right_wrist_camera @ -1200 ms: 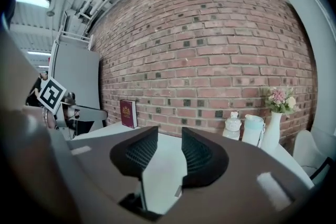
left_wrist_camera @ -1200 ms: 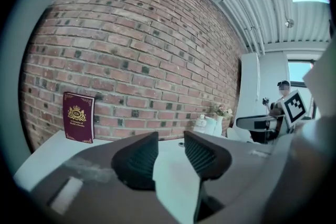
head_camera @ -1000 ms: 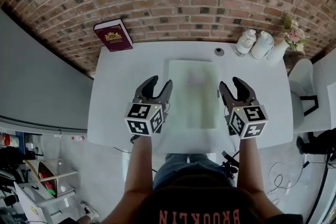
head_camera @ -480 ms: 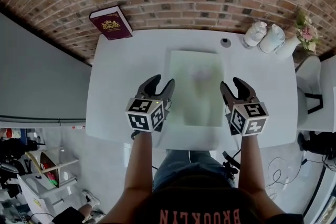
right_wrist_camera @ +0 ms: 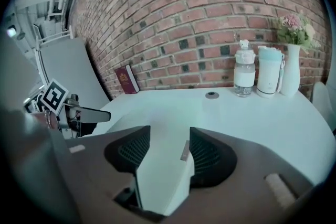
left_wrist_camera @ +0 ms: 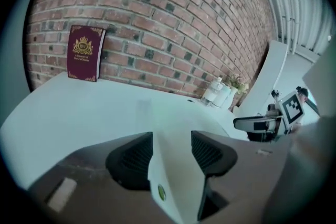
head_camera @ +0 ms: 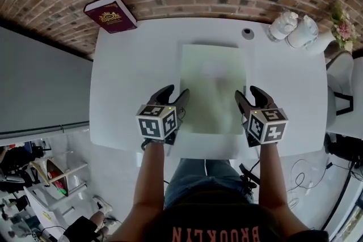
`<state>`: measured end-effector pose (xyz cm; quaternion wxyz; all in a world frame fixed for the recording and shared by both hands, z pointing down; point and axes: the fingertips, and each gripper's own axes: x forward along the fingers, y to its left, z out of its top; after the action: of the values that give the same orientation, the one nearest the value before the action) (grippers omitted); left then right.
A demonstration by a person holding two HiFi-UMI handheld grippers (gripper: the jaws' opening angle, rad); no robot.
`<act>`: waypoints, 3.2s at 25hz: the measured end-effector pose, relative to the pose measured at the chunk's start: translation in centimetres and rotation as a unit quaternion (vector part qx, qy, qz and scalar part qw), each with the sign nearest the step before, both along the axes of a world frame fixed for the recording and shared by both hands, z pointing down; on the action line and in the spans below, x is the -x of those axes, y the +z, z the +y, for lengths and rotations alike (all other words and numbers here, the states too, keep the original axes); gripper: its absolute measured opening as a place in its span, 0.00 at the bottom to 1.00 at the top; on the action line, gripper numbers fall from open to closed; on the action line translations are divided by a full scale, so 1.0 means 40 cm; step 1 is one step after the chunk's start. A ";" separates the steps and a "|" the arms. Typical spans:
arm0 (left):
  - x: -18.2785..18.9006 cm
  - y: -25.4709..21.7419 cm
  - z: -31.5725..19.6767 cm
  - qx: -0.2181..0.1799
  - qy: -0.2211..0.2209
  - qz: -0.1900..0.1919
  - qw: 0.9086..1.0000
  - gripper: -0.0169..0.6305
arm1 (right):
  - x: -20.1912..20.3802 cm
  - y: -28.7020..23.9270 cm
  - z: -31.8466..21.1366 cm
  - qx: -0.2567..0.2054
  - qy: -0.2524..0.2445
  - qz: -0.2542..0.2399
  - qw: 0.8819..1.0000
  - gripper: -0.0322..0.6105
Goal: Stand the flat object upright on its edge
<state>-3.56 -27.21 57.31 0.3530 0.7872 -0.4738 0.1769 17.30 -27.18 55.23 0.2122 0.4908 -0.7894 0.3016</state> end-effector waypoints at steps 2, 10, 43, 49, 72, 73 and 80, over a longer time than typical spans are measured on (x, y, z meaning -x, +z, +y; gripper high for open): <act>-0.002 0.025 0.005 0.025 -0.004 0.017 1.000 0.40 | 0.001 0.030 0.002 0.020 0.000 -0.008 1.000 0.42; -0.003 0.088 0.016 0.087 -0.001 0.046 0.995 0.44 | -0.024 0.125 0.013 0.103 0.037 -0.027 0.994 0.49; -0.022 0.099 -0.004 0.149 -0.019 0.144 0.978 0.41 | -0.016 0.154 0.010 0.208 0.042 -0.127 0.969 0.41; -0.031 0.056 -0.003 0.130 -0.013 0.135 0.982 0.40 | -0.024 0.115 0.011 0.194 0.033 -0.120 0.973 0.41; -0.017 -0.160 0.006 0.035 0.003 0.118 0.992 0.40 | -0.009 -0.094 0.015 0.097 0.014 -0.105 0.990 0.40; -0.014 -0.173 0.004 0.029 0.005 0.116 0.993 0.40 | -0.007 -0.105 0.015 0.092 0.014 -0.105 0.990 0.40; -0.011 -0.251 0.004 -0.012 0.018 0.108 0.994 0.40 | -0.002 -0.177 0.019 0.053 0.011 -0.101 0.993 0.40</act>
<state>-3.10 -27.05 47.27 0.3895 0.8144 -0.4204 0.0915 17.36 -26.43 48.14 0.1538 0.4545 -0.7841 0.3937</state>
